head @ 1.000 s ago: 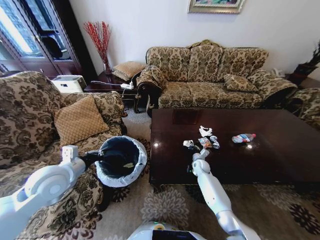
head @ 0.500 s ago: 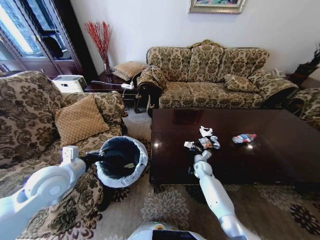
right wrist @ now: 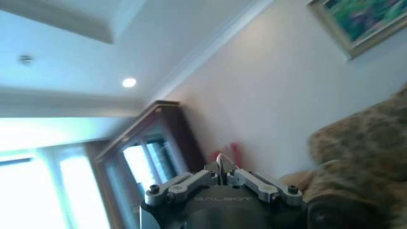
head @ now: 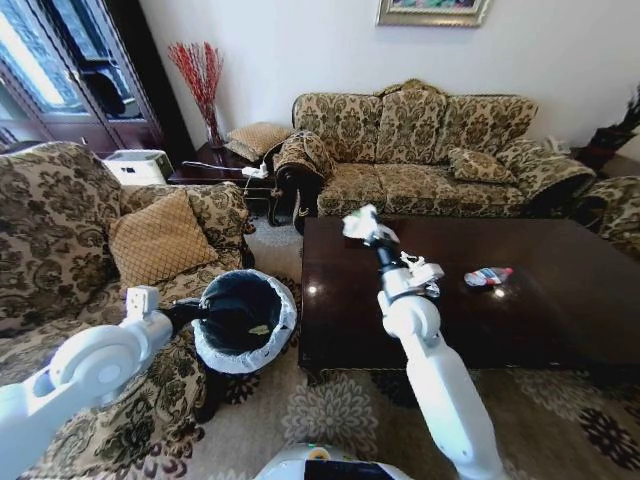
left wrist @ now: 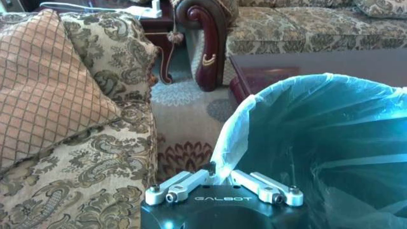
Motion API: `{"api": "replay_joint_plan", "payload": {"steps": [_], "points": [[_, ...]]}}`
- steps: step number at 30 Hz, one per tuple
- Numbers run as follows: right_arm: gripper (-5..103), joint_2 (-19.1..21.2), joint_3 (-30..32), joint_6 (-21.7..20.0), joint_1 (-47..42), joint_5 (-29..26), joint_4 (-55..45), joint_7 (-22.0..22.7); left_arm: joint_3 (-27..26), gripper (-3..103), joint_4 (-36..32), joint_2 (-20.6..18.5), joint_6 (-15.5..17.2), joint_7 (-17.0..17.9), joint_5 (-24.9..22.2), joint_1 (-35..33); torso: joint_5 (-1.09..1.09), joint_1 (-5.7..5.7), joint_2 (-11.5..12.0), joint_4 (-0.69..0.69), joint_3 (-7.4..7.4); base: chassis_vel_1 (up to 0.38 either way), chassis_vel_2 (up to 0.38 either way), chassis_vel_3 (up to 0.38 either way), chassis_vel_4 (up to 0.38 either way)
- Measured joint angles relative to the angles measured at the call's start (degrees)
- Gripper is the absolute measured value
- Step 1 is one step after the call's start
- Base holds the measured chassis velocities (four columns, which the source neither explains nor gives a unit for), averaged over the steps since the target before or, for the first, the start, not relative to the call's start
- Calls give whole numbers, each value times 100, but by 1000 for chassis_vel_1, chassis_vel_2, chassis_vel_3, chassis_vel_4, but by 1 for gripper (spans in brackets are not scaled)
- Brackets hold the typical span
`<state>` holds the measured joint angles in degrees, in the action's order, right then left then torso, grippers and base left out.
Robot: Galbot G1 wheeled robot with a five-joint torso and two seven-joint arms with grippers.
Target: Move to the front of the table and place the trash on the table into the trash bin.
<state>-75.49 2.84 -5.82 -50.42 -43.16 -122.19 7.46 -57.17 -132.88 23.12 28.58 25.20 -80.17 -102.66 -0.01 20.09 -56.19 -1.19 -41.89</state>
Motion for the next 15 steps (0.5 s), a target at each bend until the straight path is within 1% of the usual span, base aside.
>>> {"api": "replay_joint_plan", "payload": {"steps": [1, 2, 3, 5, 6, 9, 10, 13, 15], "points": [[0, 9, -305, -24, 44, 22, -71, -2, 2, 0, 1, 4, 0, 1, -7, 0, 1, 0, 0, 0, 0, 0, 0, 0, 0], [0, 9, -305, -24, 44, 22, -71, -2, 2, 0, 1, 4, 0, 1, -7, 0, 1, 0, 0, 0, 0, 0, 0, 0, 0], [0, 7, -692, -5, 90, 213, -66, -2, 4, 0, 1, 13, 0, 2, -16, 0, -1, -1, 0, -1, 0, 0, 0, 0, 0], [0, -56, -1186, 161, 85, 724, 156, -3, 7, 0, 0, 41, -1, 6, -25, 4, 0, 0, 0, -1, 0, 0, 0, 0, 0], [0, -56, -1186, 161, 85, 724, 156, -3, 7, 0, 0, 41, -1, 6, -25, 4, 0, 0, 0, -1, 0, 0, 0, 0, 0], [0, -168, -1676, 348, -33, 1204, 464, -3, 9, 0, 2, 110, -2, 7, -26, 25, 2, 0, 0, 1, 0, 0, 0, 0, 0], [0, -168, -1676, 348, -33, 1204, 464, -3, 9, 0, 2, 110, -2, 7, -26, 25, 2, 0, 0, 1, 0, 0, 0, 0, 0], [0, -252, -1992, 561, -57, 1545, 817, -3, 9, 0, 3, 170, -4, 6, -21, 20, 2, 0, 0, 1, 0, 0, 0, 0, 0], [0, -286, -2093, 581, -57, 1601, 894, -2, 10, 0, -9, 225, -4, 6, -19, 33, 1, 0, 0, 0, 0, 0, 0, 0, 0]]}}
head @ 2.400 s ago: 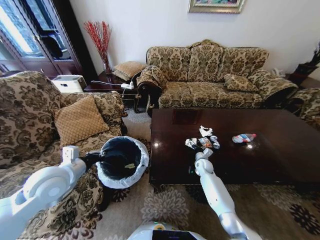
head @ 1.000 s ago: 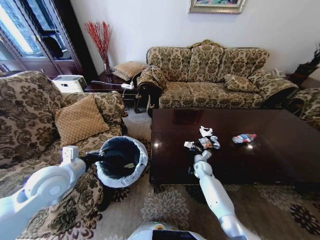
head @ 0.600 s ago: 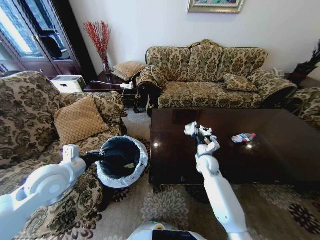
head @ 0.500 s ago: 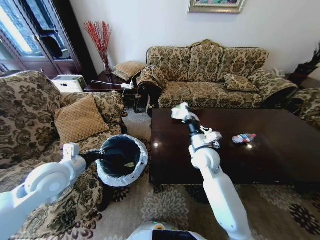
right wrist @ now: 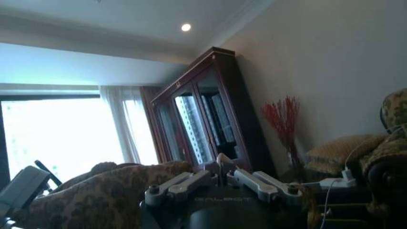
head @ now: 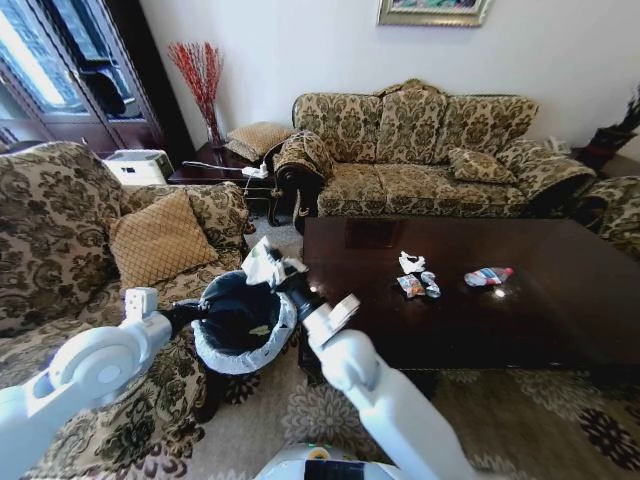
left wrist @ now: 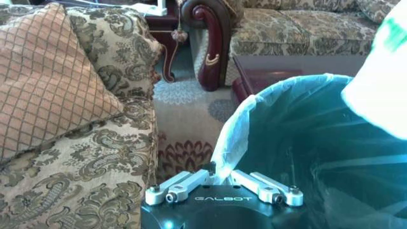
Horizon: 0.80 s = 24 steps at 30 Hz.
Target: Move to the front of the table and place the trash on the table into the trash bin.
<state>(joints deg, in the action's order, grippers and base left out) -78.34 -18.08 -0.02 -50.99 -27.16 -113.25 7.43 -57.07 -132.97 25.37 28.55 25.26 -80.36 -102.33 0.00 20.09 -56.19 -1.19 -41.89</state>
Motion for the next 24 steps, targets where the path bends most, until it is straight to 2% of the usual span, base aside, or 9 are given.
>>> {"api": "replay_joint_plan", "payload": {"steps": [4, 7, 9, 15, 17, 19, 20, 23, 24], "points": [[-3, -50, -212, 2, -6, 133, 100, -1, 1, 0, -23, 134, 0, -4, 24, 18, 0, 0, 0, 0, 0, 0, 0, 0, 0], [13, -52, -289, 33, -34, 258, 130, -1, 6, 0, -17, 213, 0, -23, 81, 9, 0, -1, -1, 0, 0, 0, 0, 0, 0], [13, -42, -284, 72, -37, 292, 143, -1, 7, 0, -17, 227, 0, -26, 86, 9, 0, 0, -1, 0, 0, 0, 0, 0, 0], [40, -4, -231, 299, -83, 219, 87, -1, 6, 0, -24, 335, 0, -33, 107, 0, 0, 0, -1, 0, 0, 0, 0, 0, 0], [40, -31, -159, 374, -128, 131, 38, -1, 0, 0, -23, 372, 0, -32, 123, -9, 0, 0, -1, 0, 0, 0, 0, 0, 0], [50, -77, 140, 515, -286, -79, -51, -2, -19, 0, -23, 466, 0, -34, 156, -21, 1, 0, -1, -2, 0, 0, 0, 0, 0], [50, -77, 140, 515, -286, -79, -51, -2, -19, 0, -23, 466, 0, -34, 156, -21, 1, 0, -1, -2, 0, 0, 0, 0, 0], [67, 0, 897, 629, -643, -211, 8, -3, -37, 0, -24, 615, -1, -45, 198, -32, 2, 0, -1, 1, 0, 0, 0, 0, 0], [67, 0, 897, 629, -643, -211, 8, -3, -37, 0, -24, 615, -1, -45, 198, -32, 2, 0, -1, 1, 0, 0, 0, 0, 0]]}}
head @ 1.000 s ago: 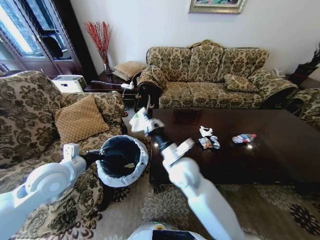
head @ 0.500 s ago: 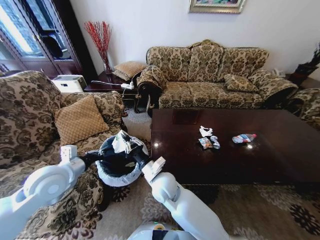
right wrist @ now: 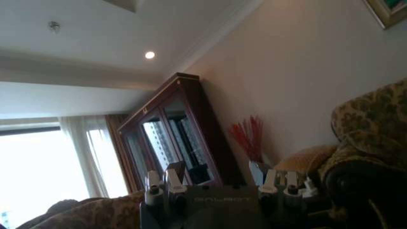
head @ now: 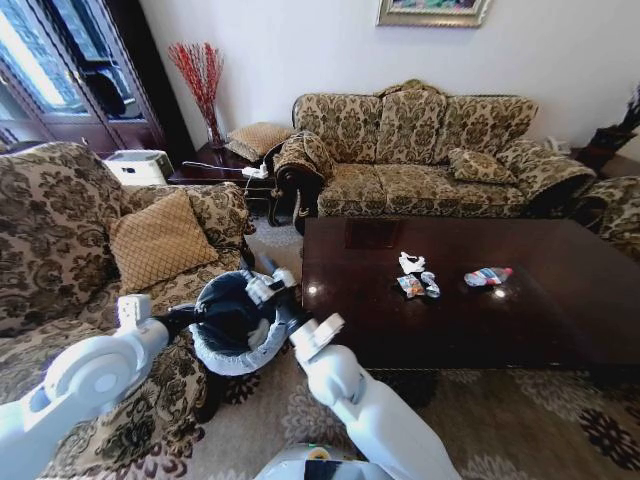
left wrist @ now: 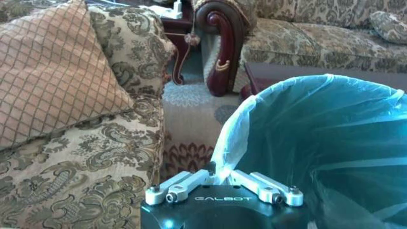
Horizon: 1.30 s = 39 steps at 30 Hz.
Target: Move to the front of the table and place the trash on the table into the trash bin.
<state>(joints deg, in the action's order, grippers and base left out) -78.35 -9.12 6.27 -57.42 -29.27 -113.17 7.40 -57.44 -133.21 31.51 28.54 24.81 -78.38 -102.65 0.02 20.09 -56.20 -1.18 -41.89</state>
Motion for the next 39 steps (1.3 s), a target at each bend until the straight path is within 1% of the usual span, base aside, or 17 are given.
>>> {"api": "replay_joint_plan", "payload": {"steps": [1, 2, 3, 4, 5, 6, 7, 8, 9, 11, 15, 25, 29, 31, 33, 36, 39], "points": [[72, 63, 313, -12, -78, -62, 124, 2, -3, 0, -8, 61, -1, -4, 21, -6, -1, 0, 0, 0, 0, 0, 0, 0, 0], [72, 127, 555, -36, -120, -72, 307, 2, -2, 0, -21, 110, -2, -5, 36, -8, 0, 0, 0, 0, 0, 0, 0, 0, 0], [83, 218, 787, -97, -151, -26, 598, 2, 0, 0, -46, 166, -4, -8, 57, -8, -1, 0, 0, -1, 0, 0, 0, 0, 0], [83, 218, 787, -97, -151, -26, 598, 2, 0, 0, -46, 166, -4, -8, 57, -8, -1, 0, 0, -1, 0, 0, 0, 0, 0], [89, 298, 1034, -158, -163, -7, 921, 3, 9, 0, -72, 218, -5, -10, 75, -10, 0, 0, 0, 0, -1, 0, 0, 0, 0], [89, 332, 1197, -184, -169, -8, 1114, 3, 15, 0, -82, 248, -5, -12, 88, -17, 0, 0, 0, 0, -1, 0, 0, 0, 0], [94, 338, 1229, -186, -170, -9, 1148, 3, 16, 0, -83, 251, -5, -13, 89, -18, 0, 0, 0, 0, -1, 0, 0, 0, 0], [98, 355, 1461, -195, -174, -13, 1385, 2, 23, 0, -87, 300, -5, -19, 134, -41, 0, 0, 0, 0, -1, 0, 0, 0, 0], [99, 360, 1604, -193, -175, -6, 1516, 2, 27, 0, -88, 326, -5, -22, 160, -54, 0, 0, 0, -2, -1, -34, -47, 51, 37], [99, 364, 1796, -157, -155, 19, 1704, 2, 31, 0, -102, 358, -5, -23, 187, -67, -3, 0, 0, -2, -1, -45, -61, 62, 60], [100, 391, 2070, -125, -102, -23, 1983, 2, 12, 0, -165, 373, -6, -27, 200, -83, -1, 0, 0, -2, 0, -79, -104, 109, 113], [100, 421, 2206, -106, -21, -40, 2389, 2, -3, 0, -233, 416, -6, -28, 202, -115, 1, 0, 0, 1, -1, -228, -249, 235, 236], [100, 279, 2235, -80, 196, 57, 2835, 3, 25, 0, -249, 437, -6, -31, 215, -116, -5, 0, 0, 2, 0, -278, -265, 262, 264], [100, 152, 2200, -147, 360, 7, 3085, 3, 49, 0, -263, 442, -6, -43, 220, -110, 5, 0, 0, 1, 0, -193, -192, 181, 141], [100, 121, 2179, -204, 412, -26, 3159, 3, 56, 0, -266, 442, -6, -47, 223, -104, 6, 1, 1, 1, -1, -144, -125, 130, 102], [100, 22, 2173, -310, 541, 79, 3379, 3, 62, 0, -269, 436, -6, -55, 226, -99, -1, 2, 1, 2, -1, 0, 0, 0, 0], [100, -70, 2192, -391, 732, 181, 3775, 2, 62, 0, -268, 453, -7, -54, 255, -111, -9, 1, 1, -4, 0, 36, 53, -19, -13]]}}
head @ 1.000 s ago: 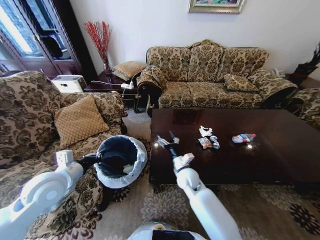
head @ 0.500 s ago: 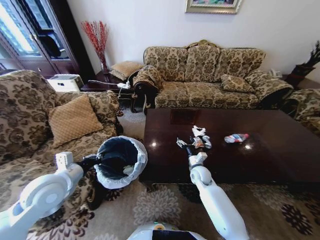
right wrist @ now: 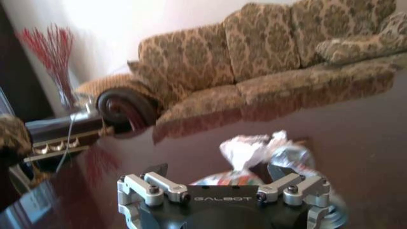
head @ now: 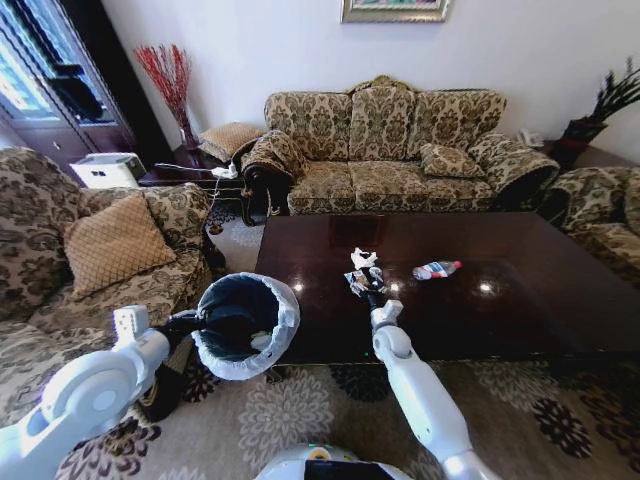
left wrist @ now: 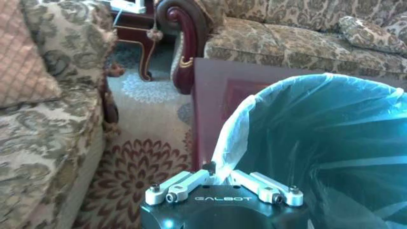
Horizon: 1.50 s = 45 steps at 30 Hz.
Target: Move to the front of the table and place the trash on the table into the trash bin.
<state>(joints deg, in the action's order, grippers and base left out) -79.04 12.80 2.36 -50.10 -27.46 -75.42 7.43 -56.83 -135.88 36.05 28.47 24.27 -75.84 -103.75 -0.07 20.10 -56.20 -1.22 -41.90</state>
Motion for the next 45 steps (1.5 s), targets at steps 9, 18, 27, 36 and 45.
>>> {"api": "replay_joint_plan", "payload": {"steps": [9, 18, 27, 36, 45], "points": [[91, -66, -22, 17, 309, -28, 746, 0, 45, 0, -39, 41, 0, -10, 28, 0, 12, -1, 0, 5, 0, 27, 27, -5, -4], [59, -20, -20, -33, 277, -167, 804, 0, 41, 0, -56, 61, -2, -18, 45, -5, 5, -1, 0, 3, 1, -8, -3, -1, -1], [21, 8, -5, -70, 174, -291, 742, -2, 31, 0, -98, 69, -9, -25, 68, -25, 7, -1, 0, 4, 1, 0, 0, 0, 0], [1, 38, 20, -98, 28, -339, 503, 0, 29, 0, -104, 75, -16, -34, 88, -30, 8, -1, 0, 3, 0, 0, 0, 0, 0], [0, 149, -30, -110, -389, -147, -1506, 3, 0, 0, -103, -8, -24, -40, 78, -37, 7, -1, 1, 4, 0, 0, 0, 0, 0]]}}
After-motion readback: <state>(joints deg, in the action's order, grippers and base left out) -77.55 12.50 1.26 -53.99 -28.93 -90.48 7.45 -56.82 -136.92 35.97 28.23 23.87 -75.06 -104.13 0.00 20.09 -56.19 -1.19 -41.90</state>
